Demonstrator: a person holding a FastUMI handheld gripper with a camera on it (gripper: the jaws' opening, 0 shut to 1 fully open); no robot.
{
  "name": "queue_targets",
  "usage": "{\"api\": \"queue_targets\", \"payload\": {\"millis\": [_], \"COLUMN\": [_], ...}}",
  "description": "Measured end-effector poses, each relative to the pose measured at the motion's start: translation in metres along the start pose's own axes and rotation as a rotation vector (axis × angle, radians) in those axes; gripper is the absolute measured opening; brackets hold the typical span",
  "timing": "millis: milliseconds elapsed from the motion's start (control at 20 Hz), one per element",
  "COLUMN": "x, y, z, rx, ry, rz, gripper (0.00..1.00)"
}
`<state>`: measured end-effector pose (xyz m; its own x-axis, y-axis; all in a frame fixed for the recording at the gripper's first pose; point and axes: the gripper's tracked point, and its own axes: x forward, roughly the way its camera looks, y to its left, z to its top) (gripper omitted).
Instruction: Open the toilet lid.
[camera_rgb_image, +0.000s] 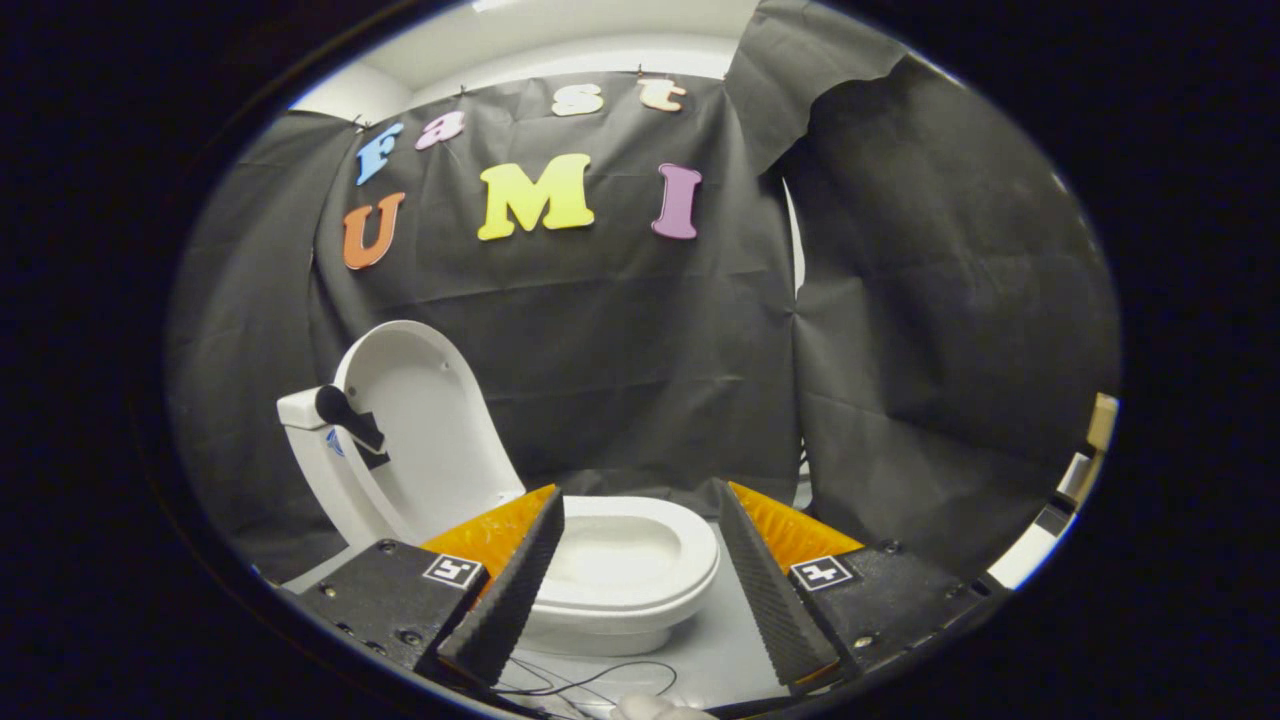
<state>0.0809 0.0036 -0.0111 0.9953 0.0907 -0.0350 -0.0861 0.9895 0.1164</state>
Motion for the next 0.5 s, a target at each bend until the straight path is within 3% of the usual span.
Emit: {"api": "queue_targets", "payload": {"millis": [500], "x": [-0.0012], "y": [-0.0034], "z": [0.0017], "rx": [-0.004], "ry": [-0.021], "rz": [0.003], "gripper": [0.97]}}
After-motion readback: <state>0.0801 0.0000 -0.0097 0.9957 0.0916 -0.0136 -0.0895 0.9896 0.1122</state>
